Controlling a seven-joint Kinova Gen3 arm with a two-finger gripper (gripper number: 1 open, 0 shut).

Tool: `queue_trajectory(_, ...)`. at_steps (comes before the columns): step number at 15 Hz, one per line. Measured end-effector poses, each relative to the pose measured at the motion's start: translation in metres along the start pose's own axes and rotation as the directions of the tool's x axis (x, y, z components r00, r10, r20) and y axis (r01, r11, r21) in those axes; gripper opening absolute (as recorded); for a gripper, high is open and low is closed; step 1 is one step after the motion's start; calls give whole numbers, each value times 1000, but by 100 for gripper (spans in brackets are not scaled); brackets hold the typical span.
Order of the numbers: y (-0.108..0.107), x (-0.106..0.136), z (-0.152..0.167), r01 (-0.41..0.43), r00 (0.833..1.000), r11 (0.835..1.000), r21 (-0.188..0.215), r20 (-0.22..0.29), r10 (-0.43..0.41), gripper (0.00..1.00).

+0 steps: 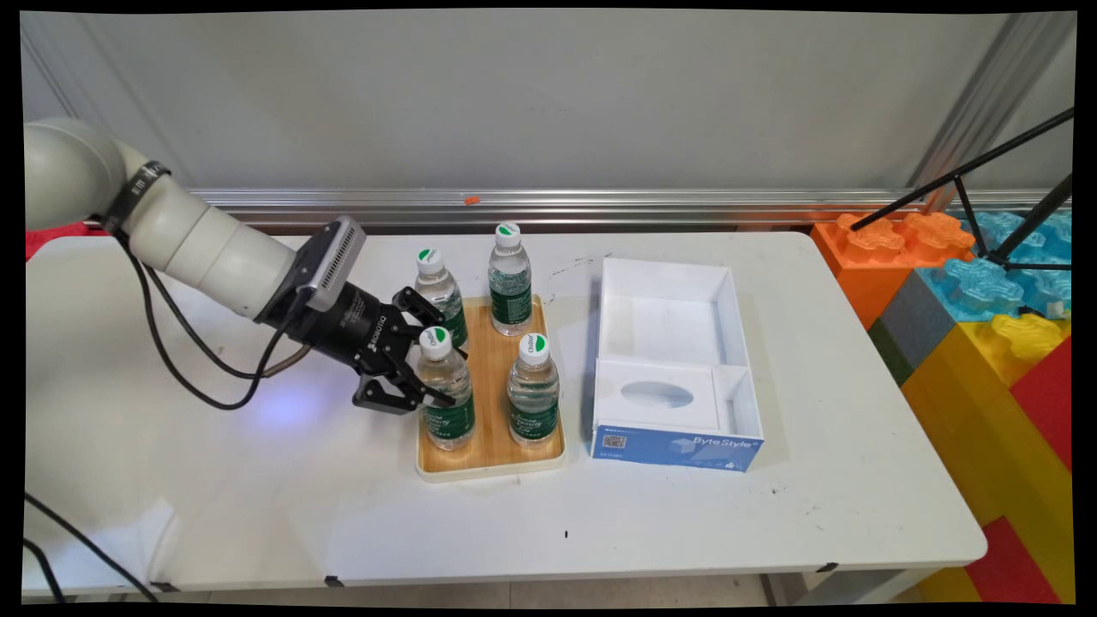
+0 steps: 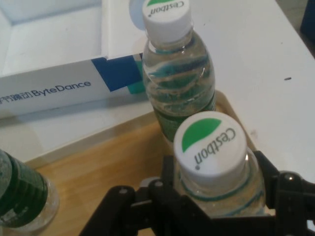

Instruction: Place the picked object on the tray

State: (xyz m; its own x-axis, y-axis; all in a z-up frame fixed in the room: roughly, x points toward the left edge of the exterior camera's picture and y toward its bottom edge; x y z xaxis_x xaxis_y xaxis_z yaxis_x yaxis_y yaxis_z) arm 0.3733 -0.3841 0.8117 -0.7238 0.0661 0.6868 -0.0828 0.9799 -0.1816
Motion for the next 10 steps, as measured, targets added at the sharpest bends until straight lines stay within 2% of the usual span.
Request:
queue_trajectory(6,3,-3,8,-31,999,1000,0,17,31,0)
queue_trajectory(7,4,-2,10,-33,999,999,0,18,33,100)
queue_trajectory(10,5,0,14,-38,999,999,-2,19,38,100)
